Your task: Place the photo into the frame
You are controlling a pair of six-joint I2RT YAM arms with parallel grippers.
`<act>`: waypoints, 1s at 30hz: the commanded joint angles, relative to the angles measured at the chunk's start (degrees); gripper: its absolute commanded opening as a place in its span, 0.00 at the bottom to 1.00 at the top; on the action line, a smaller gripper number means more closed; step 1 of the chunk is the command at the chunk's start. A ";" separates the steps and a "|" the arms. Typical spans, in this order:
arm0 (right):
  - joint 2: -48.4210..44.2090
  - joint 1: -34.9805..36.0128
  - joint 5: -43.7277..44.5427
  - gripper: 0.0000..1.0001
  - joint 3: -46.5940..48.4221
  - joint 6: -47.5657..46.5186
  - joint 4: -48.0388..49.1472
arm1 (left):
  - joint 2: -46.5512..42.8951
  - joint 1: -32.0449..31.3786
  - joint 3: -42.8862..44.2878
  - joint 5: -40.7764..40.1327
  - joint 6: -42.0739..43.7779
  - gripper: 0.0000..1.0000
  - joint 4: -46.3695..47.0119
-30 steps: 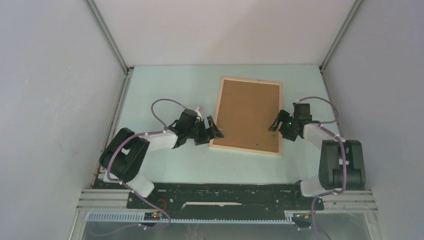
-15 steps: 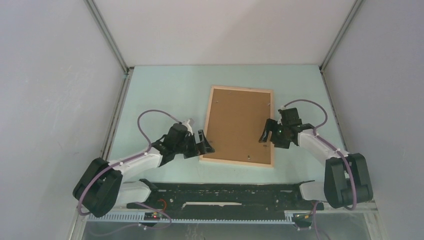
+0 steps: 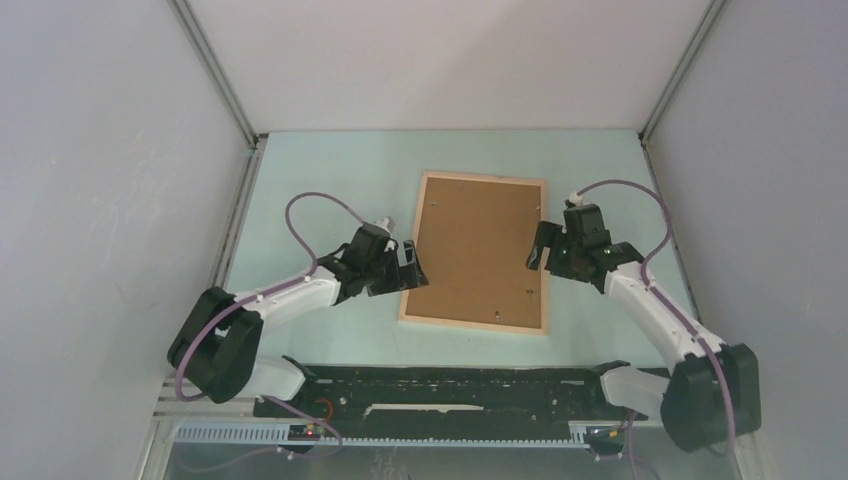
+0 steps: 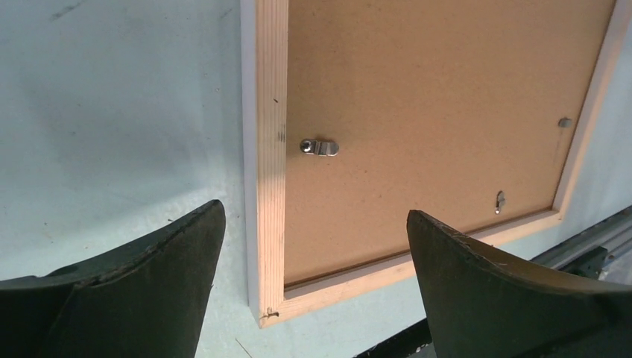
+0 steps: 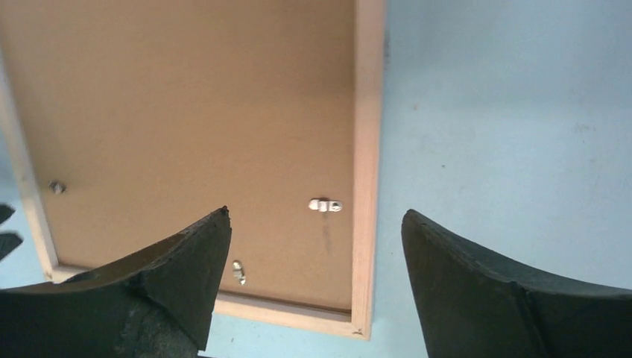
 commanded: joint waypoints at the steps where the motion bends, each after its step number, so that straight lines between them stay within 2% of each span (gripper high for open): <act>1: 7.12 -5.54 -8.36 0.88 0.86 0.25 -2.64 | 1.17 -0.25 3.75 -1.40 1.76 0.98 -0.90; 5: 10.14 -6.05 -10.02 0.84 1.56 2.27 -3.22 | 1.06 -0.28 3.04 -0.33 0.89 0.97 0.06; 7: 11.34 -5.36 -7.48 0.82 2.01 5.61 -4.04 | 1.32 -0.33 2.39 0.27 0.37 0.96 0.76; 13: 16.11 0.08 1.20 0.82 2.09 19.43 -5.42 | 1.95 -1.01 0.83 2.09 -1.67 0.95 3.47; 17: 16.02 4.35 6.92 0.81 2.03 28.93 -5.86 | 1.88 -1.46 0.77 2.63 -2.00 0.95 4.11; 22: 16.62 5.30 10.56 0.77 2.02 40.05 -6.92 | 1.52 -1.53 0.46 2.44 -1.57 0.95 4.05; 27: 17.69 5.63 11.27 0.72 2.04 42.07 -7.45 | 1.03 -1.54 -0.21 2.88 -1.57 0.95 4.39; 30: 18.48 6.77 11.99 0.72 2.09 41.67 -8.31 | 0.73 -1.55 -0.61 2.78 -1.56 0.95 4.68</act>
